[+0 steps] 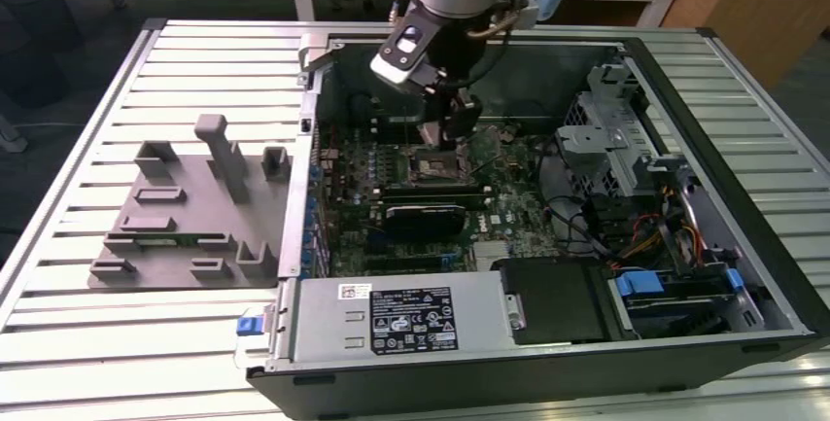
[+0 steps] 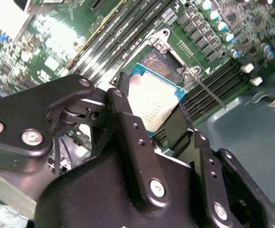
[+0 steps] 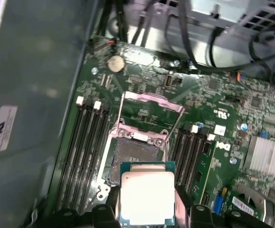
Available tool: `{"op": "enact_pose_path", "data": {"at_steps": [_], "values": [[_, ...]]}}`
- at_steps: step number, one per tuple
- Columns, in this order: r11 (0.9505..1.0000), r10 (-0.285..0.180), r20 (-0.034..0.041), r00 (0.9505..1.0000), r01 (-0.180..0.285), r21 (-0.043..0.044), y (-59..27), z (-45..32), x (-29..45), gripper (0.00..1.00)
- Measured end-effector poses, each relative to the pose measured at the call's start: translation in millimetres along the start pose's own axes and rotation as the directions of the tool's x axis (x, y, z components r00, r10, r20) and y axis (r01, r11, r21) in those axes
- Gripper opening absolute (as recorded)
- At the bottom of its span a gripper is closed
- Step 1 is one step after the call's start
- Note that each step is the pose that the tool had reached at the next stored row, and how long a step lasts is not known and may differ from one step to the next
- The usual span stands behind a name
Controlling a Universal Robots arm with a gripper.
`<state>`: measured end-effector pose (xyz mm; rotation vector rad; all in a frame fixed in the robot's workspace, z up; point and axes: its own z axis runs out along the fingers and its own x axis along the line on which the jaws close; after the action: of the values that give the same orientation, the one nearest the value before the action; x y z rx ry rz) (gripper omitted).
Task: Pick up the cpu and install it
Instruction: 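Place the cpu into insertion slot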
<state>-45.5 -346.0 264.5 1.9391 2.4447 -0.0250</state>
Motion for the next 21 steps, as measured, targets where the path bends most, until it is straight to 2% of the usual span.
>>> {"op": "enact_pose_path", "data": {"at_steps": [5,12,17,21], "values": [[0.996,0.09,0.0003,0.996,-0.09,0.0024,0.0,1.0,0.0,0.54],[0.9936,0.113,0.0,0.9936,-0.113,0.0028,0.0,1.5,0.1,0.54],[0.9813,0.193,0.0005,0.9813,-0.193,0.0049,0.0,3.2,0.1,0.54],[0.9726,0.232,0.0008,0.9727,-0.232,0.0035,0.0,5.7,0.1,0.54]]}}
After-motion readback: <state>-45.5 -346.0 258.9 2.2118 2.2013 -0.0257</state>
